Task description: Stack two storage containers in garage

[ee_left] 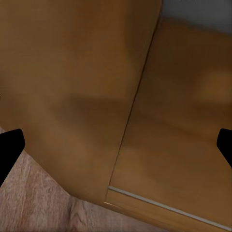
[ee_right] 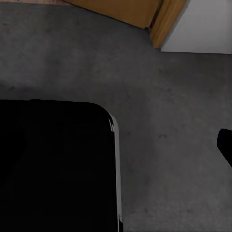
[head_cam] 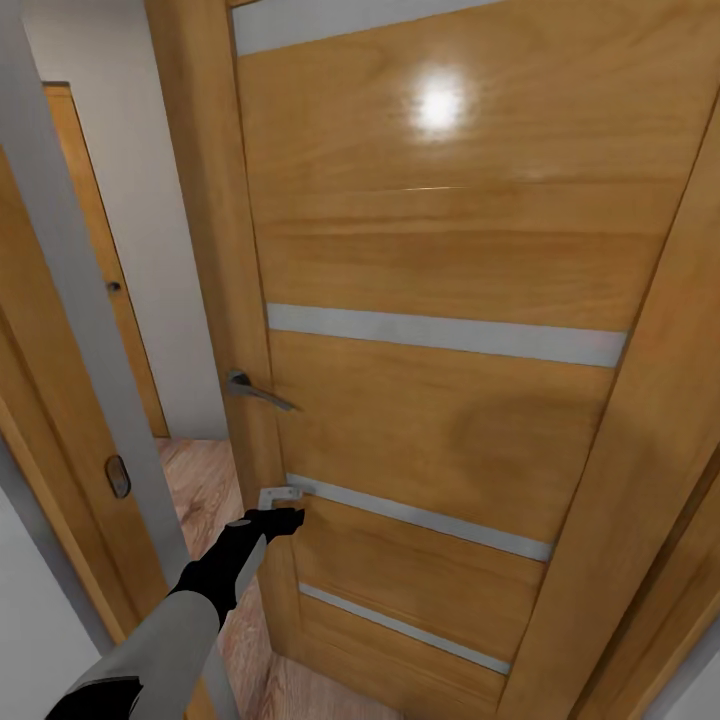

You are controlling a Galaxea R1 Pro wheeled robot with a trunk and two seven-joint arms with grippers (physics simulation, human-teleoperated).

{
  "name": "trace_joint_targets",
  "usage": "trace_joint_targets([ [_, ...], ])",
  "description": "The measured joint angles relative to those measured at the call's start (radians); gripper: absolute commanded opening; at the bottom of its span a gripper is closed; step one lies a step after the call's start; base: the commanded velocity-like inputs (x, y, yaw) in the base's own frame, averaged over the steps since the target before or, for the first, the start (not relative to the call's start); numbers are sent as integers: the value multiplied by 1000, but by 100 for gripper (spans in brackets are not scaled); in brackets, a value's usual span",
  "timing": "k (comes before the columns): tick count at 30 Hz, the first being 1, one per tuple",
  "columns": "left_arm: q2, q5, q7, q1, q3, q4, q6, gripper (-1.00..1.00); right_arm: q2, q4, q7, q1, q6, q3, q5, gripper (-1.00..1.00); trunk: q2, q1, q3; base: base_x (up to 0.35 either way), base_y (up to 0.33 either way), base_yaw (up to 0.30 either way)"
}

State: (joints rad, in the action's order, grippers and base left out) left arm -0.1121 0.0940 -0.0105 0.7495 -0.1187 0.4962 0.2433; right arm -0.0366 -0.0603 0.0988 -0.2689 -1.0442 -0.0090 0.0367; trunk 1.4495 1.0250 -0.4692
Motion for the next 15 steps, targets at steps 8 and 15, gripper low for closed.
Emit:
trace_joint_targets([
  [8, 0, 2, 1, 0, 0, 0, 0, 100, 0, 0, -1, 0, 0, -1, 0, 100, 0, 0, 1, 0, 0, -16],
  [15, 1, 9, 3, 0, -1, -1, -1, 100, 0, 0, 0, 0, 0, -1, 0, 100, 0, 0, 10, 0, 0, -104],
])
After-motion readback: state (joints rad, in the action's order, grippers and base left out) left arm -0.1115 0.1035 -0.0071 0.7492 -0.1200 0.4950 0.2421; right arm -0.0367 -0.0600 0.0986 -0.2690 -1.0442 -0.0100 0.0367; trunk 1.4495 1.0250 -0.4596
